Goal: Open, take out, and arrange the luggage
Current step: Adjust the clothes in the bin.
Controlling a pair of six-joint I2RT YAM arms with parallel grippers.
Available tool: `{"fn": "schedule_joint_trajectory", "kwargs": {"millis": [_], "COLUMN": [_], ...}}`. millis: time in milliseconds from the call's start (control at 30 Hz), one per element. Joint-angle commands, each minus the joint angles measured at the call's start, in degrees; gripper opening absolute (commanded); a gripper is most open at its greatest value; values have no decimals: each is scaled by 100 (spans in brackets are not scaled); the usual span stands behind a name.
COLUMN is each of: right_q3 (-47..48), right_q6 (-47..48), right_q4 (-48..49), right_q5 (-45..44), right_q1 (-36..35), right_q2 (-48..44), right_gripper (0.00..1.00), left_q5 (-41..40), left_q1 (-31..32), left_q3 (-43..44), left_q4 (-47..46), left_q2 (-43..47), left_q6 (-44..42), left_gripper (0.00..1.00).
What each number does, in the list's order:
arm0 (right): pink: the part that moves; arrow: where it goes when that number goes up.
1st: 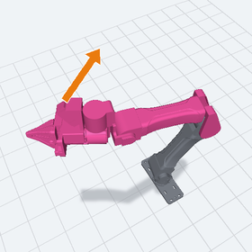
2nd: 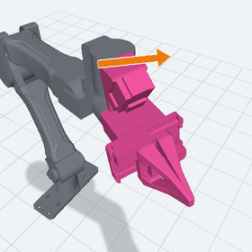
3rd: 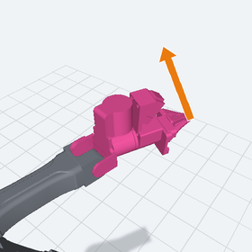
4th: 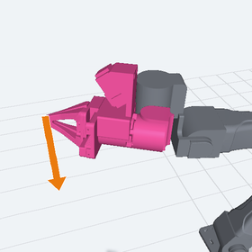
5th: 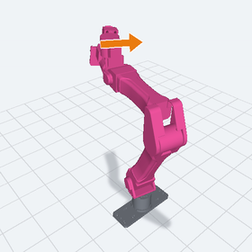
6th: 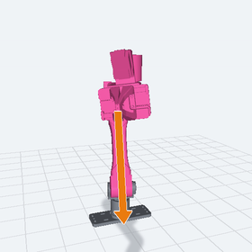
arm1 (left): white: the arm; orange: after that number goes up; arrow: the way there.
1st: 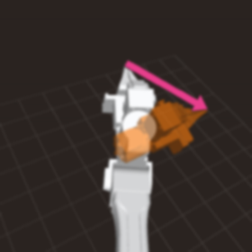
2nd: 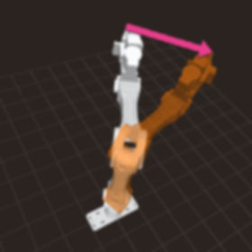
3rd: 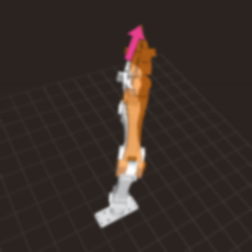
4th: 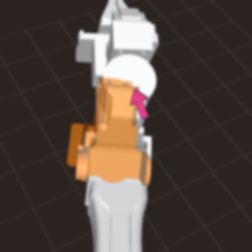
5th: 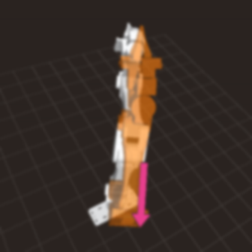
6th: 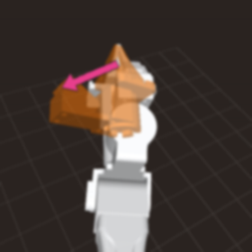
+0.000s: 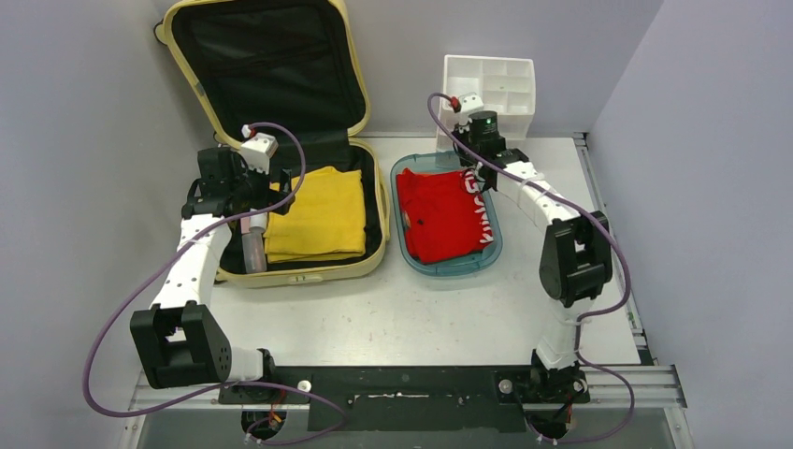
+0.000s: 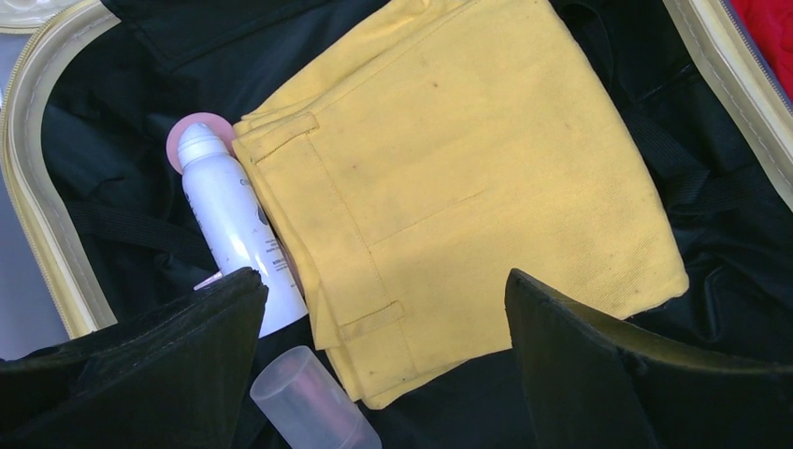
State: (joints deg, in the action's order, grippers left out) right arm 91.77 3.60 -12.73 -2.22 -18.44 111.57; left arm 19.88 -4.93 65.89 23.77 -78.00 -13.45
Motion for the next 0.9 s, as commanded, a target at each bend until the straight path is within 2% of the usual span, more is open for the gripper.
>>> {"fn": "schedule_joint_trajectory", "kwargs": {"millis": [0, 233, 467, 867], "right_q3": [-152, -367, 50, 526], "right_q6": [-91, -56, -204, -360], "right_q4": [330, 417, 82, -54], "right_q5": [121, 495, 1011, 1117], "right_q1": [-266, -560, -701, -916], "right_q2": [-470, 149, 775, 559], "right_gripper": [0, 0, 1, 1], "left_q5": [164, 117, 86, 50], "left_q1": [1, 19, 24, 23], "left_q3": [5, -31, -110, -143], "left_q4": [-213, -135, -78, -100], "left_q2": [153, 228, 329, 294], "left_q6": [135, 36, -46, -106], "left_gripper": [97, 97, 97, 97]}}
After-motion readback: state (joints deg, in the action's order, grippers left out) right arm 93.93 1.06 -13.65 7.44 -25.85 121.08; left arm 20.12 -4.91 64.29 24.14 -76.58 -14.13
